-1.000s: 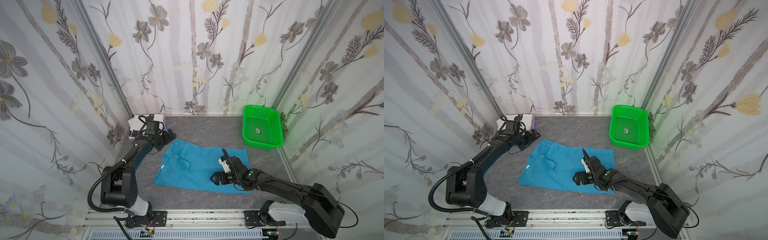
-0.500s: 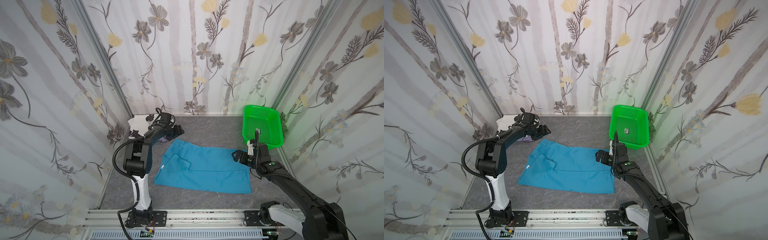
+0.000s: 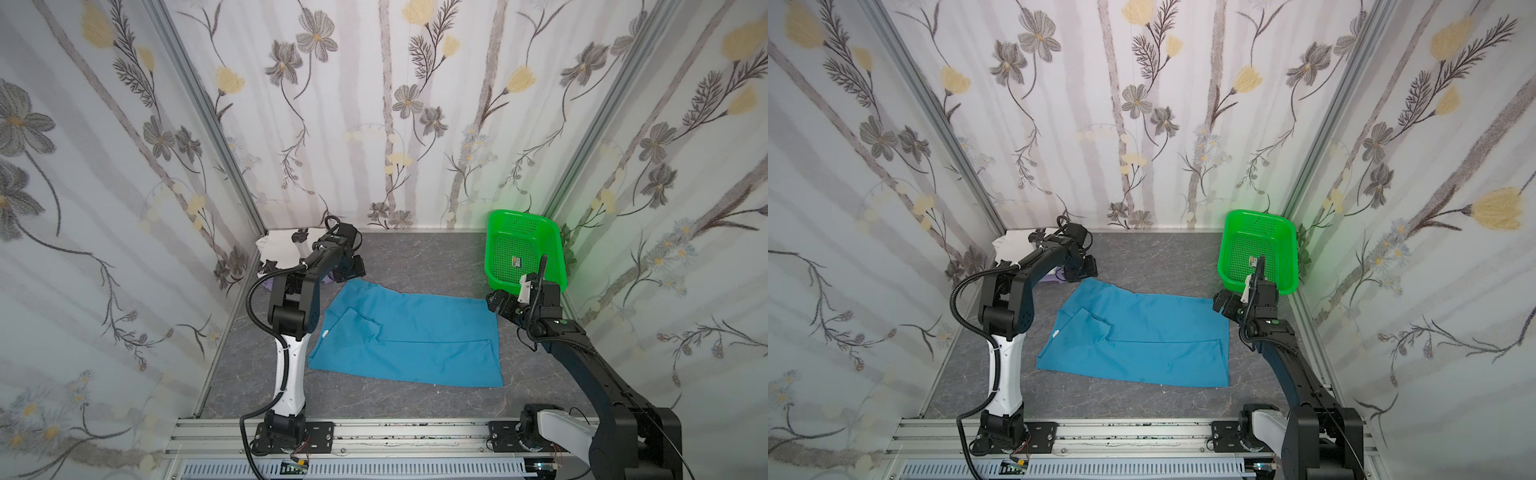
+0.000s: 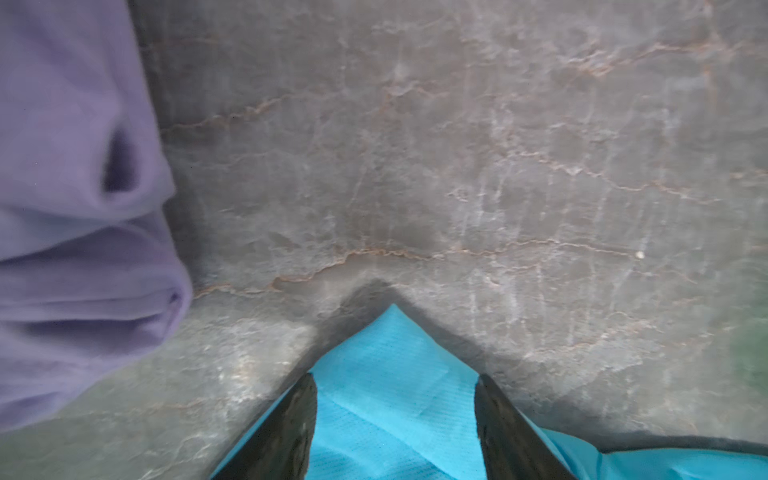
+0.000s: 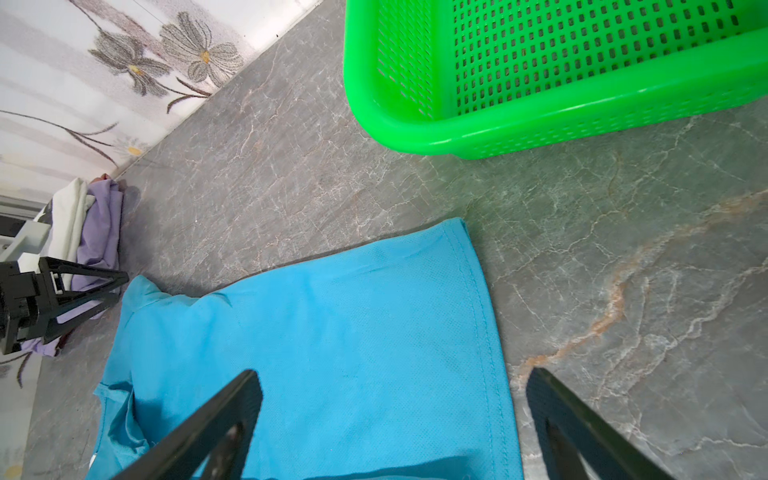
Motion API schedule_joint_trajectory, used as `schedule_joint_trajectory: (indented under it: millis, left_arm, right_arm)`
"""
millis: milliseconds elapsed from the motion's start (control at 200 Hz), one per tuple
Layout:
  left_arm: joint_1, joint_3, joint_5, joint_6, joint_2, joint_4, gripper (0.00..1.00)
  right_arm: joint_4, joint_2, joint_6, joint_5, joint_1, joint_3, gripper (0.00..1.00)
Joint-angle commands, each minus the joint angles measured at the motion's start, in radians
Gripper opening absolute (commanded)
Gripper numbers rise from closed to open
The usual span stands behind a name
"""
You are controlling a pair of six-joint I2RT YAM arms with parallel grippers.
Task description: Fold and stack the t-shirts
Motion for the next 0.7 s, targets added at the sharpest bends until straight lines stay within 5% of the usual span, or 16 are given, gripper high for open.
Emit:
schedule_joint_trajectory:
  millis: [0, 150, 305, 694]
  left_arm:
    - [-0.010, 0.026, -0.059, 0.020, 0.024, -0.091, 0.58]
    - [-0.017, 0.025, -0.058, 0.016, 0.034, -0.089, 0.40]
    - [-0.016, 0.042, -0.095, 0.012, 0.008, -0.108, 0.00]
    - [0.000, -0.075, -0.141, 0.019, -0.187, -0.095, 0.00]
  right_arm:
    - [0.033, 0.009, -0.023, -0.030, -0.012, 0.002, 1.00]
    - [0.056, 0.020, -0.022, -0.043, -0.023, -0.006, 1.00]
    - [0.077, 0.060, -0.028, -0.051, -0.023, 0.005, 1.00]
    - [0.164, 0.234, -0.052, -0.091, -0.009, 0.072, 1.00]
